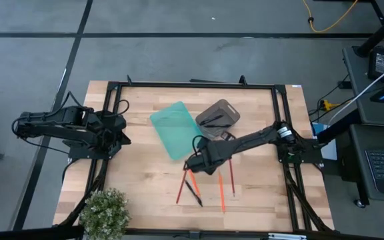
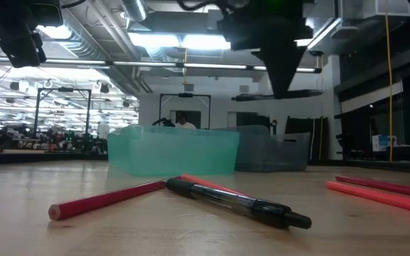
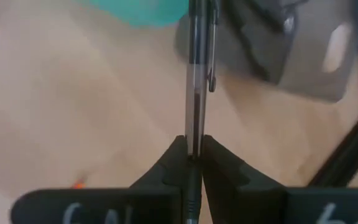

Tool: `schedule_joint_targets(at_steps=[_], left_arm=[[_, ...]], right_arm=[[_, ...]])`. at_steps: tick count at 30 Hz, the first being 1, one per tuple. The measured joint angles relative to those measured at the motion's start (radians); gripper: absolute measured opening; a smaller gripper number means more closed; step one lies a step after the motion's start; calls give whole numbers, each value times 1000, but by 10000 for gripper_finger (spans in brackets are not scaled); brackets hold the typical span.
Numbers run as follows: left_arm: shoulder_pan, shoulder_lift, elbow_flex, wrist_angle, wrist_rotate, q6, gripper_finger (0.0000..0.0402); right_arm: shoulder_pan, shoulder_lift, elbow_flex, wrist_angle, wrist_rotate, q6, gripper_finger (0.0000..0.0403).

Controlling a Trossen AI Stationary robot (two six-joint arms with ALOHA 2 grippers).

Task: Sort pens & pencils
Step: Put the right black pen into the black bin

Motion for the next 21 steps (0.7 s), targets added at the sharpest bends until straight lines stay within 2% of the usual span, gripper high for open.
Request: schedule_joint_targets(at_steps=[13,21], left_arm=[[0,0,0,-1,1,-1,43],[0,0,0,-58,1,-2,43]], right_arm=[[-138,0,0,-1,179,-315,37],[-174,-13,-6,1,234,-467,37]])
